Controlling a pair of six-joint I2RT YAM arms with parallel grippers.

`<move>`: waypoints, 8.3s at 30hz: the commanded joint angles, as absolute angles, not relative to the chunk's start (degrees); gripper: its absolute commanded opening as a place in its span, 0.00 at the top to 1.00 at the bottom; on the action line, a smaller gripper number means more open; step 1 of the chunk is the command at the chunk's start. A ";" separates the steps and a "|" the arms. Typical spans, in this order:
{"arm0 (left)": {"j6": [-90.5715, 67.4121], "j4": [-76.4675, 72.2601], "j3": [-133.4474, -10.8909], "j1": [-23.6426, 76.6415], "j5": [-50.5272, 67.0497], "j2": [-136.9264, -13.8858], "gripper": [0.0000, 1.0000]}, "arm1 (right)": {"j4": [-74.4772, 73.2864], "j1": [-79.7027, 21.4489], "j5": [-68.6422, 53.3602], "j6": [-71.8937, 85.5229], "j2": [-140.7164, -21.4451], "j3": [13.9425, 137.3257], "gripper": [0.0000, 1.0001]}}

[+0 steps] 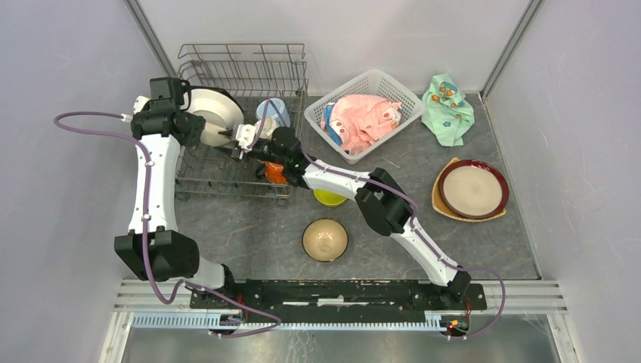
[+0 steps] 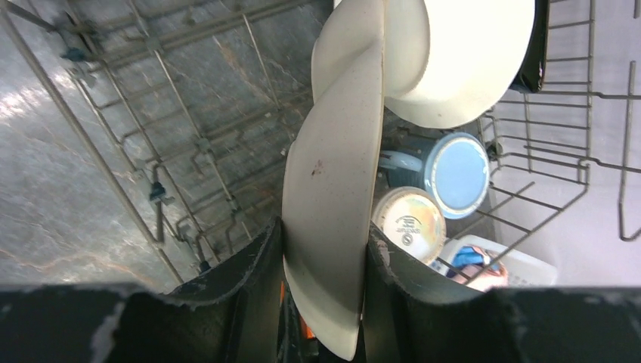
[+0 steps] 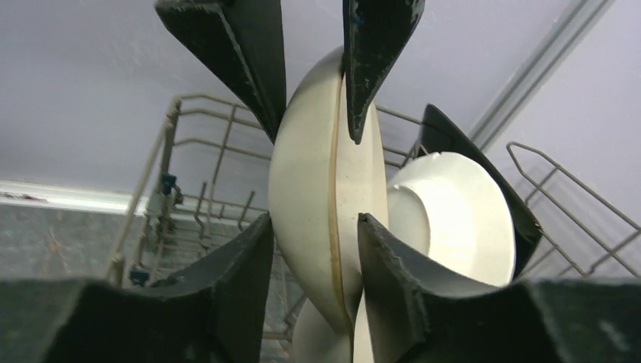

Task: Load the mixed dishes into the dish rack
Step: Insert the plate into the dish rack.

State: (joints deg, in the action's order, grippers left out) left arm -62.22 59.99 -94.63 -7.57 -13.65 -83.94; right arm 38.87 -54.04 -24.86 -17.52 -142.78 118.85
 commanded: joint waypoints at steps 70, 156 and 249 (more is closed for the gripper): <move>-73.94 72.38 -108.05 -7.94 -35.37 -83.42 0.98 | 28.71 -43.10 -19.38 18.28 -91.66 66.83 0.02; -69.79 68.40 -128.60 -10.56 -22.86 -100.83 0.98 | -0.47 -43.97 0.45 34.50 -110.49 81.61 0.70; -56.08 62.57 -118.93 3.27 -8.20 -110.89 0.44 | 5.76 -44.02 -3.87 32.71 -110.27 77.92 0.67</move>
State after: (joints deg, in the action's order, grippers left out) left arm -60.71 71.77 -115.52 0.67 -17.32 -110.69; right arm 11.11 -43.86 -3.01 33.61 -109.67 79.59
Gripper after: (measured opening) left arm 0.543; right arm 0.317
